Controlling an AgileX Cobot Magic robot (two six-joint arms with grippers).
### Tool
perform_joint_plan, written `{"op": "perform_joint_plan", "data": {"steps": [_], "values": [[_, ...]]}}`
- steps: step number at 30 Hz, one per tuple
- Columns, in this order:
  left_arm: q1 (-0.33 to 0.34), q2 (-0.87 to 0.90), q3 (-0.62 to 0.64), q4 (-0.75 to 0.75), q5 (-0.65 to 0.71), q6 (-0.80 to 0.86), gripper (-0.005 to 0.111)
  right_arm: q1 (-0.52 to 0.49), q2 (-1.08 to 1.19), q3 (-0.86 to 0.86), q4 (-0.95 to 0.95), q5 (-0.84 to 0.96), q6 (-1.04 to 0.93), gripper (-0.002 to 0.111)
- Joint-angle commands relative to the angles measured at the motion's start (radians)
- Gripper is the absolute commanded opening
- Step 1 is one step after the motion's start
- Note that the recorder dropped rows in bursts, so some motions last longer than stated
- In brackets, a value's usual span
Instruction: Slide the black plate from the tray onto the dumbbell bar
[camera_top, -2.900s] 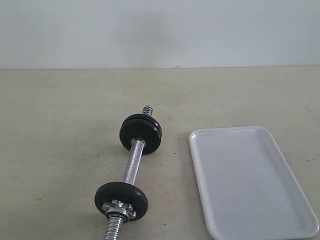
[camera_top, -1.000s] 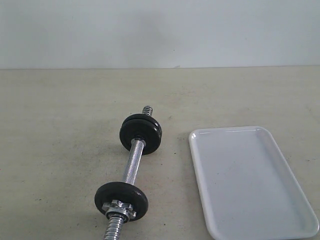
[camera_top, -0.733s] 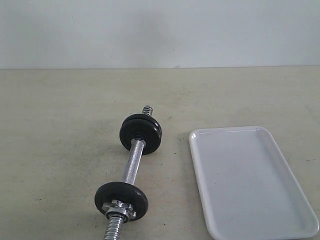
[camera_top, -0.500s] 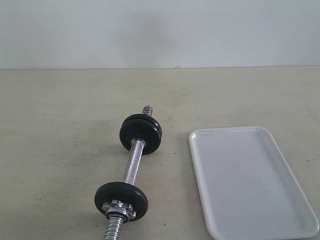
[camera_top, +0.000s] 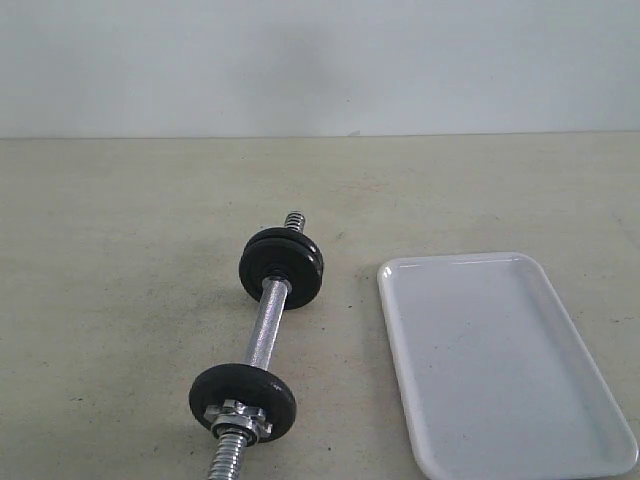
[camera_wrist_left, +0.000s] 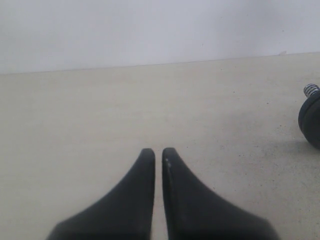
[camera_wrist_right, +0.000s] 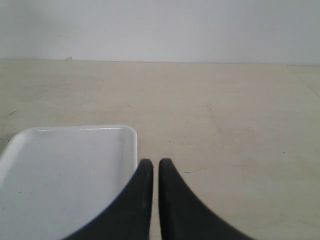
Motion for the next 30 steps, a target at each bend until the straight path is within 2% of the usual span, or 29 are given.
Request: {"op": "perform_joint_plan", "data": {"steps": [1,30], "values": [[-0.005,-0.002,0.003,-0.008,0.001,0.008,0.004,-0.005,-0.005,-0.001,0.015,-0.015,0.0,0.003],[-0.005,-0.002,0.003,-0.008,0.001,0.008,0.004,-0.005,-0.005,-0.001,0.015,-0.035,0.0,0.003]]}}
